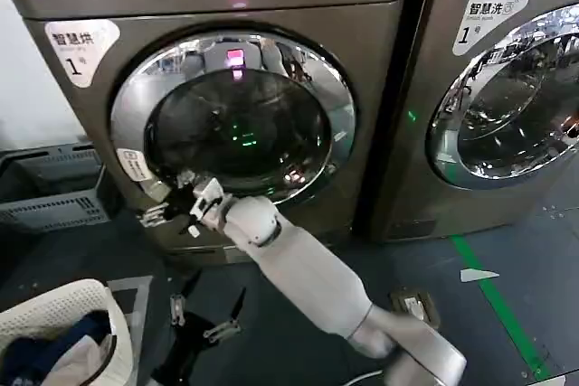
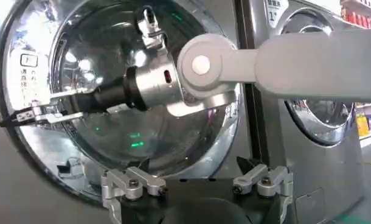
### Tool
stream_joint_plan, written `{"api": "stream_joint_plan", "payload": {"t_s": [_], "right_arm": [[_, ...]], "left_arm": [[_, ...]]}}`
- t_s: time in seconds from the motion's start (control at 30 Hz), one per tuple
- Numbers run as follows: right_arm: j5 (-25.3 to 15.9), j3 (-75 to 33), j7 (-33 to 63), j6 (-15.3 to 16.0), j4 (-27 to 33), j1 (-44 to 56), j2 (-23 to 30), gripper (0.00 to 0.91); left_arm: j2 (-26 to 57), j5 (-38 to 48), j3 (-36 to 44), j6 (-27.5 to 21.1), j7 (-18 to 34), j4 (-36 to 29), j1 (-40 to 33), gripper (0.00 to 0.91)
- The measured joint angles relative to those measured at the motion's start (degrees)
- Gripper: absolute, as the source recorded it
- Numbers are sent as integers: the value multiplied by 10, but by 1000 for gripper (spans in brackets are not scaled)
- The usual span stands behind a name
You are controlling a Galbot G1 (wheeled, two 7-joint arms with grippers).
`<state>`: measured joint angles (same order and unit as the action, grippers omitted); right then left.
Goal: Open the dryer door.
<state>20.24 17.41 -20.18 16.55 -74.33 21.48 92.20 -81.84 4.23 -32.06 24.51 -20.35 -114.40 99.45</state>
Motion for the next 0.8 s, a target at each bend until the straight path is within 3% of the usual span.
{"api": "stream_joint_plan", "payload": {"t_s": [0.8], "right_arm": [[47, -12, -128, 40, -88, 22, -1, 907]], "left_arm": [[20, 24, -19, -6, -4, 13, -8, 907]]}}
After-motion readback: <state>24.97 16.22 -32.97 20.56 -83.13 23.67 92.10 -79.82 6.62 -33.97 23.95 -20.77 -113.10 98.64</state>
